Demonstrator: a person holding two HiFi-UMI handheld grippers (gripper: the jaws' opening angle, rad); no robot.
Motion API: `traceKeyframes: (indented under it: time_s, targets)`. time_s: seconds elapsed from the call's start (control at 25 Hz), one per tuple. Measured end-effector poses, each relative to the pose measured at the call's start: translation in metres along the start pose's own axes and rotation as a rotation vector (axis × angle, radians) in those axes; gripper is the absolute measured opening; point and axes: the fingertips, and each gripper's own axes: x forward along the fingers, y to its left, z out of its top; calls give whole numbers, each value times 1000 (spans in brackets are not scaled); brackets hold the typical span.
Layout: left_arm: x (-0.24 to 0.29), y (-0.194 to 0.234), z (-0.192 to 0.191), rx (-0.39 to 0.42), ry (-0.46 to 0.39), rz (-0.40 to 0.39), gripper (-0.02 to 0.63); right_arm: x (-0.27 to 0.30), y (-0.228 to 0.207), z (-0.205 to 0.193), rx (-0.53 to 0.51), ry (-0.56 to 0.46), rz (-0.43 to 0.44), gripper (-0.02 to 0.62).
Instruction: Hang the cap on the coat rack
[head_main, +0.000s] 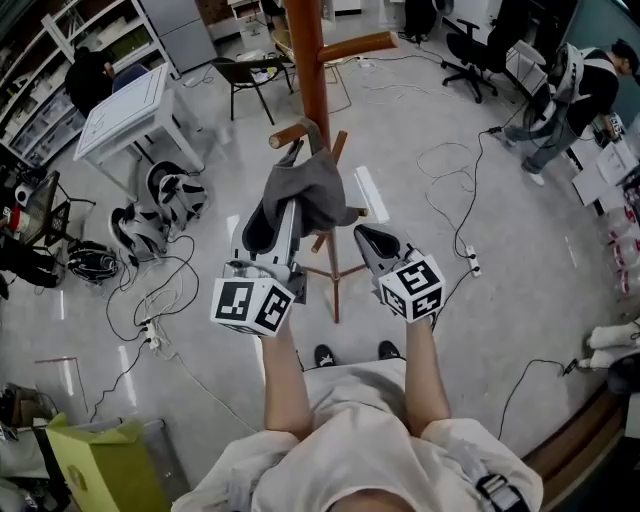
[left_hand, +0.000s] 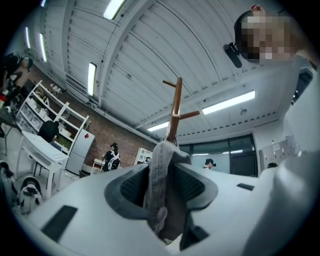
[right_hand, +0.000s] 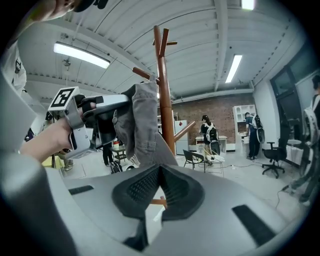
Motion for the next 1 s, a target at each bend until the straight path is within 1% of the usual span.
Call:
traceKeyframes:
  time_s: [0.08, 0.16, 0.28, 0.36, 0.48, 0.64, 0.8, 1.0]
  targets:
    - [-4, 0, 0, 16, 6, 36, 177, 0, 2, 3, -7, 4, 42, 2]
    - [-10, 2, -2, 35, 10, 81, 193, -1, 3, 5, -14, 6, 79, 2]
    - [-22, 8, -13, 61, 47, 173, 198, 0, 3, 3, -21, 11, 136, 2]
    - [-31, 12, -24, 63, 81, 223, 198, 2, 4, -1, -25, 16, 178, 2]
    - [-47, 9, -33, 76, 92, 288, 196, 3, 10, -5, -36, 20, 248, 2]
    - [-65, -7, -33, 93, 91, 355, 196, -7, 20, 1, -59, 18, 325, 2]
    - [-77, -20, -33, 114, 110, 416, 196, -10, 28, 7, -69, 30, 399, 2]
    - [-92, -39, -33, 108, 110, 475, 196, -20, 33, 13, -76, 39, 458, 2]
